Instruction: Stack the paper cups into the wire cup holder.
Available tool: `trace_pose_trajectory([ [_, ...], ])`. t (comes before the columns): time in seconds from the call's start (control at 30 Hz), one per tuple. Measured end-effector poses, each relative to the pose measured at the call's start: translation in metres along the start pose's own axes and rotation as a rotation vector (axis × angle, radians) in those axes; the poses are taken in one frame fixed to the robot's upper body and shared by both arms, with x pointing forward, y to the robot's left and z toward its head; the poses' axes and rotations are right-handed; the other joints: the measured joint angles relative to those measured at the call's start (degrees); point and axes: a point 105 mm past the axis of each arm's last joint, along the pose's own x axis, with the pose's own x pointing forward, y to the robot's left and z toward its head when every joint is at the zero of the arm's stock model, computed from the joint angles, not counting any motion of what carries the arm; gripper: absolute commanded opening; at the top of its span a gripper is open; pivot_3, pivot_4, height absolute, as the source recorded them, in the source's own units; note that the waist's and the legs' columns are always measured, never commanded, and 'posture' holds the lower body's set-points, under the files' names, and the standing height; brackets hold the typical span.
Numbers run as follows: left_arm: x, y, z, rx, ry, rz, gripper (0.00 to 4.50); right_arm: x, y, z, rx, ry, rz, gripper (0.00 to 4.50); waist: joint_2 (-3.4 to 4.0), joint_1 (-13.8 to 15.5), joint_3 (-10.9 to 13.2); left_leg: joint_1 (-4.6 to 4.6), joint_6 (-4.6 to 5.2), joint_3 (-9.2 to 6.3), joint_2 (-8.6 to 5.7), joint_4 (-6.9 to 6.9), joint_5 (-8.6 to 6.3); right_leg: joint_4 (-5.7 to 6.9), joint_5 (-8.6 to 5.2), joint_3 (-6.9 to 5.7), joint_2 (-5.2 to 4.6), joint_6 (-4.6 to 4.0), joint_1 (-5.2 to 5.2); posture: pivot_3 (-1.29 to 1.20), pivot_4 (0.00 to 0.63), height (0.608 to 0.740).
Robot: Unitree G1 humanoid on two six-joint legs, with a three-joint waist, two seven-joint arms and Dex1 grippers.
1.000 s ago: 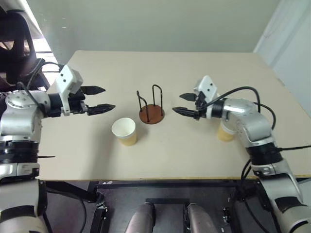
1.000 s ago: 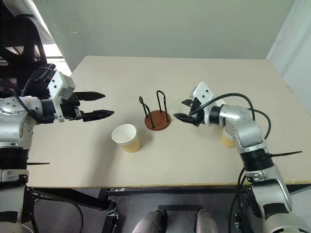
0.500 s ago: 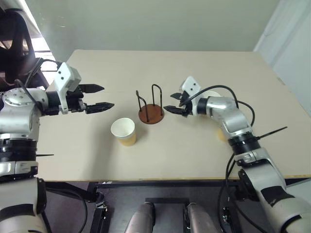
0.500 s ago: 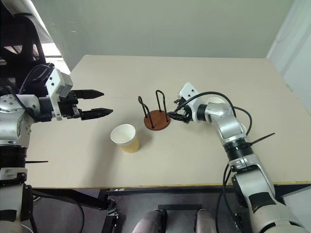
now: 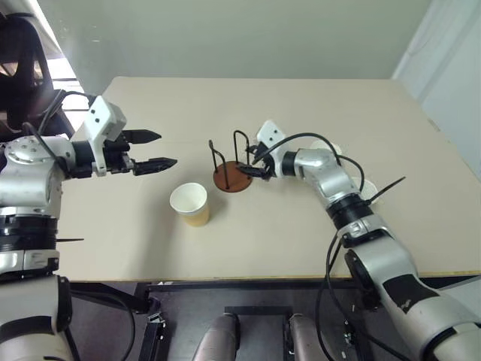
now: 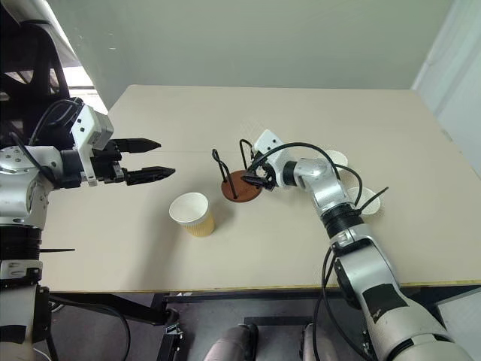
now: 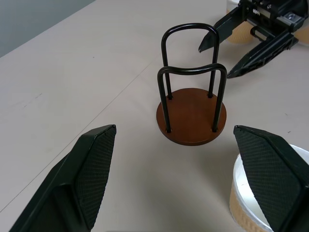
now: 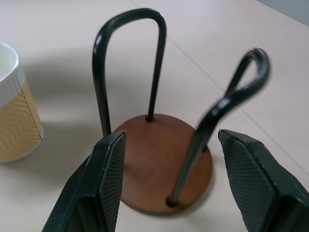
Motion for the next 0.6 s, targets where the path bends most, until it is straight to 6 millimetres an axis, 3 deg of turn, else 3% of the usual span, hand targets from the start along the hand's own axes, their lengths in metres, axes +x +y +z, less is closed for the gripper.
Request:
trace_pose_trajectory([
  [0.07,0.0,0.0,0.0,-0.001,0.0,0.001,4.22,0.0,-0.001,0.0,-0.002,0.001,-0.003,2.52,0.0,0.0,0.0,0.0,-0.04,0.0,0.03,0.0,0.01,0.01,0.0,-0.02,0.0,-0.01,0.0,0.0,0.15,0.74],
  [0.3,0.001,0.0,0.0,-0.002,-0.001,0.0,4.22,0.0,-0.002,-0.001,0.001,0.002,-0.011,0.01,0.0,0.0,0.0,0.0,-0.14,0.0,0.08,0.0,0.01,0.05,0.0,-0.02,0.02,-0.02,-0.02,0.0,0.15,0.74],
  [0.6,0.005,-0.002,-0.001,-0.005,-0.008,-0.009,4.22,-0.01,-0.006,-0.002,-0.004,0.013,-0.001,0.01,-0.01,0.0,0.0,0.01,-0.19,0.0,0.11,0.0,0.04,0.07,0.03,-0.06,0.02,-0.07,0.01,0.0,0.15,0.74],
])
